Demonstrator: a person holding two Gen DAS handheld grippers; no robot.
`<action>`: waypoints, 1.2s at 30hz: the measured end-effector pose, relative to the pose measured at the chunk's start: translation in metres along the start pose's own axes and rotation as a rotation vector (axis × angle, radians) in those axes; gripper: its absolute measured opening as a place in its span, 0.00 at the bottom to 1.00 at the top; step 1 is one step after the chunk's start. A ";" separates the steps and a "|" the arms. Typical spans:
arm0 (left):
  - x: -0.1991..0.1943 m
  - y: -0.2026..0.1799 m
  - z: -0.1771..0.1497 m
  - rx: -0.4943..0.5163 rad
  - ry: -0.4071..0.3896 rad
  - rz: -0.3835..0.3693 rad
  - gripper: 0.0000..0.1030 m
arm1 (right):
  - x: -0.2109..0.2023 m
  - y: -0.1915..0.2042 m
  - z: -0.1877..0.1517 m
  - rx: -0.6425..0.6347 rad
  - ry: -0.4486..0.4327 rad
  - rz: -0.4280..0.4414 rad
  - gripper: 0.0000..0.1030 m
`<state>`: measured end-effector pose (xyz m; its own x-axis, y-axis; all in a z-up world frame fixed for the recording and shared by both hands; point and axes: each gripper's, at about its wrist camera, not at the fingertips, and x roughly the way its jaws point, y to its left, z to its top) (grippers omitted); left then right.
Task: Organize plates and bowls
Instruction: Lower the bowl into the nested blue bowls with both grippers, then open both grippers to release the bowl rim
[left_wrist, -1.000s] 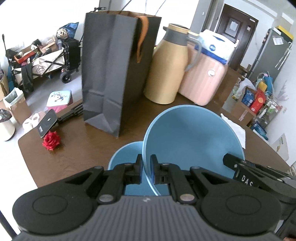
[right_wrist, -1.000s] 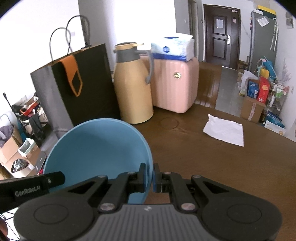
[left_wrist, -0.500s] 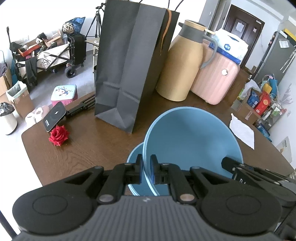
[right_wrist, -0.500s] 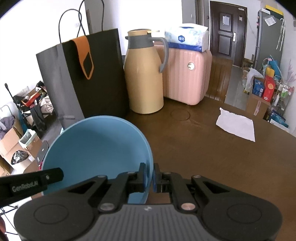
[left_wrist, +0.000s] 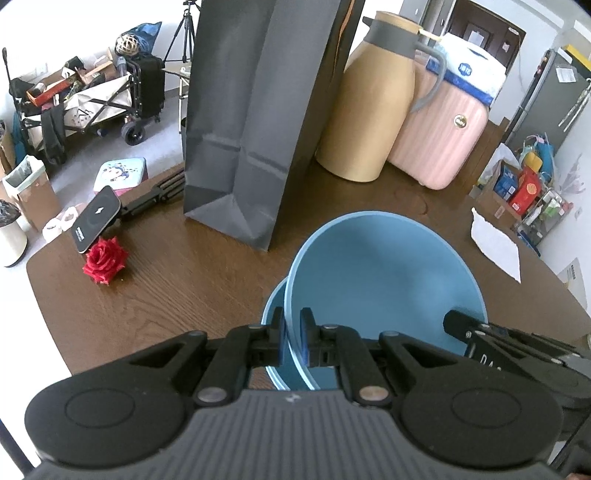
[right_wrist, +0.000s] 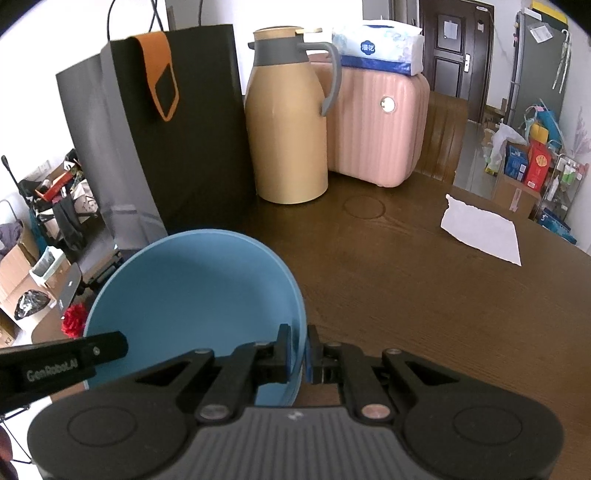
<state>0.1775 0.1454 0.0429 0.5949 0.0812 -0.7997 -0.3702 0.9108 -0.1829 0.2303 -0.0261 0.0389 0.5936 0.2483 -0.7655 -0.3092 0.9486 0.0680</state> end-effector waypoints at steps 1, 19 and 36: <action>0.002 0.000 -0.001 0.005 0.000 -0.003 0.08 | 0.002 0.001 -0.001 -0.008 -0.001 -0.010 0.07; 0.033 0.007 -0.012 0.031 0.012 0.010 0.08 | 0.034 0.009 -0.016 -0.052 0.023 -0.034 0.07; 0.025 0.010 -0.011 0.053 -0.049 -0.015 0.45 | 0.023 0.005 -0.019 -0.050 -0.019 -0.025 0.19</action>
<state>0.1808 0.1525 0.0153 0.6349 0.0854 -0.7679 -0.3234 0.9320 -0.1637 0.2284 -0.0189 0.0093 0.6154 0.2284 -0.7544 -0.3300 0.9438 0.0166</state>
